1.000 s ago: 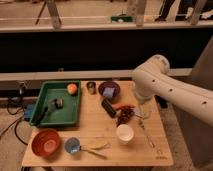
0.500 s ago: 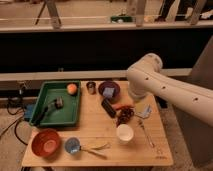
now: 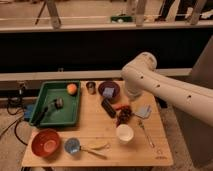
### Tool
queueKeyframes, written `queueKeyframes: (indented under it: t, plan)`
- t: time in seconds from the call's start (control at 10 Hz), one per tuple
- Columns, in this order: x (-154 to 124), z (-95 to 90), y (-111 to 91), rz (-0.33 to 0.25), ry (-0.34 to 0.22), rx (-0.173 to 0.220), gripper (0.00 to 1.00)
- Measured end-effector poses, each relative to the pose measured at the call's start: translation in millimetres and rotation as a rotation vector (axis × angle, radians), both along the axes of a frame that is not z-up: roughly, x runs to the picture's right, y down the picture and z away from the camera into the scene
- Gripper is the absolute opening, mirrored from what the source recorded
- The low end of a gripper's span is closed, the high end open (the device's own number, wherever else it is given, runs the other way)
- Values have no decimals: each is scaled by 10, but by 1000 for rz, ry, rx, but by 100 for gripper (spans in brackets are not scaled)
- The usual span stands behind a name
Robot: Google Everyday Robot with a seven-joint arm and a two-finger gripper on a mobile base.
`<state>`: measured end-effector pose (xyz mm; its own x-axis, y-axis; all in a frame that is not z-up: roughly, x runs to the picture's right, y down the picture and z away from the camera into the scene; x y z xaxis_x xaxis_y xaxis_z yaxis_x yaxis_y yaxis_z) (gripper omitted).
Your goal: Place pepper in table surface
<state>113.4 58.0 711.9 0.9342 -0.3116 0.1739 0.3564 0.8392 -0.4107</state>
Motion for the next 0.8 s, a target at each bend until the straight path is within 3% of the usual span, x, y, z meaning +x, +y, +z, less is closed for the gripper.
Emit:
queueKeyframes:
  t: [0.2, 0.5, 0.6, 0.8]
  plan:
    - [-166, 48, 39, -7, -27, 3, 44]
    - [-197, 106, 31, -33, -46, 11, 15]
    - [-230, 135, 24, -39, -53, 10, 10]
    - [-158, 254, -74, -20, -52, -7, 17]
